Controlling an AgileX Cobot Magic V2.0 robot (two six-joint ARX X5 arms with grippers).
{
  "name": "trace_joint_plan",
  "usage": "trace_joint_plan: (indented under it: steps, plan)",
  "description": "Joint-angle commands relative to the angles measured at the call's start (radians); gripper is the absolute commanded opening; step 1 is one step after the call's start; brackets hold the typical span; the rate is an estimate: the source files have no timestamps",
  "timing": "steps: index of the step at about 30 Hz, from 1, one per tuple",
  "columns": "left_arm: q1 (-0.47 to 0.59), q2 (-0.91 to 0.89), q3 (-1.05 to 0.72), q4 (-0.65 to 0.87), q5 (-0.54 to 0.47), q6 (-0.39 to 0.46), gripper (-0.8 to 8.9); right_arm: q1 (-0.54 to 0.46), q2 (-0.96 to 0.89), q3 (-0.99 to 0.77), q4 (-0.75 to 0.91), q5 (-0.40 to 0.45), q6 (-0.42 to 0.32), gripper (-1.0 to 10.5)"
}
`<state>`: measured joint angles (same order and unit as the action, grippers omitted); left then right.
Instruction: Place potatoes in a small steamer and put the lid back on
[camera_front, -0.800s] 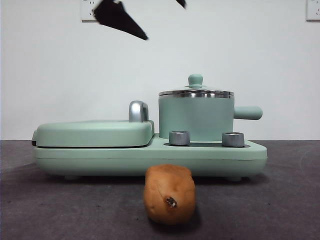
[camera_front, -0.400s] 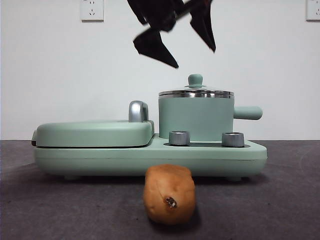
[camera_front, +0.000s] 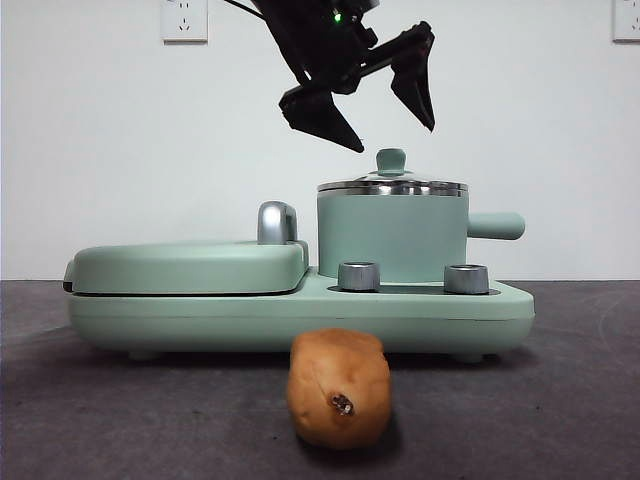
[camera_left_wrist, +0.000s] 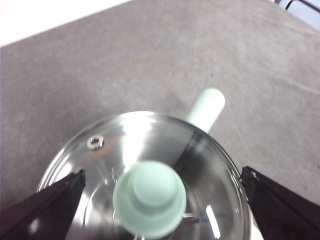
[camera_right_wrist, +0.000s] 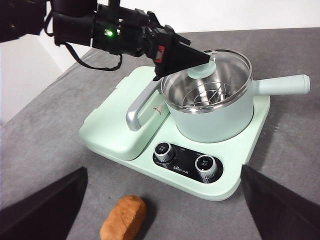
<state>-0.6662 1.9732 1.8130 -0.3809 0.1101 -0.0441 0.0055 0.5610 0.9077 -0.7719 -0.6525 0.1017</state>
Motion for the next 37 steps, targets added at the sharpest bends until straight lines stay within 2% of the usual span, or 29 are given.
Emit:
trace_joint_plan:
  steps: [1,10,15,24,27,37]
  plan:
    - [-0.013,0.043,0.033,0.016,-0.013,0.010,4.84,0.002,0.006,0.015,0.012,-0.002,-0.001,4.9]
    - [-0.021,0.081,0.033,0.015,-0.025,0.010,4.55,0.002,0.006,0.015,0.012,-0.002,-0.001,4.9]
    - [-0.022,0.083,0.033,0.015,-0.026,0.010,3.76,0.002,0.006,0.015,0.012,-0.002,-0.001,4.9]
    - [-0.023,0.083,0.033,0.016,-0.027,0.018,1.05,0.002,0.006,0.015,0.012,-0.002,-0.001,4.9]
    - [-0.023,0.083,0.033,0.023,-0.033,0.037,0.53,0.002,0.006,0.015,0.012,-0.002,-0.001,4.9]
    - [-0.023,0.063,0.052,0.056,-0.033,0.036,0.53,0.002,0.006,0.015,0.012,-0.002,-0.001,4.9]
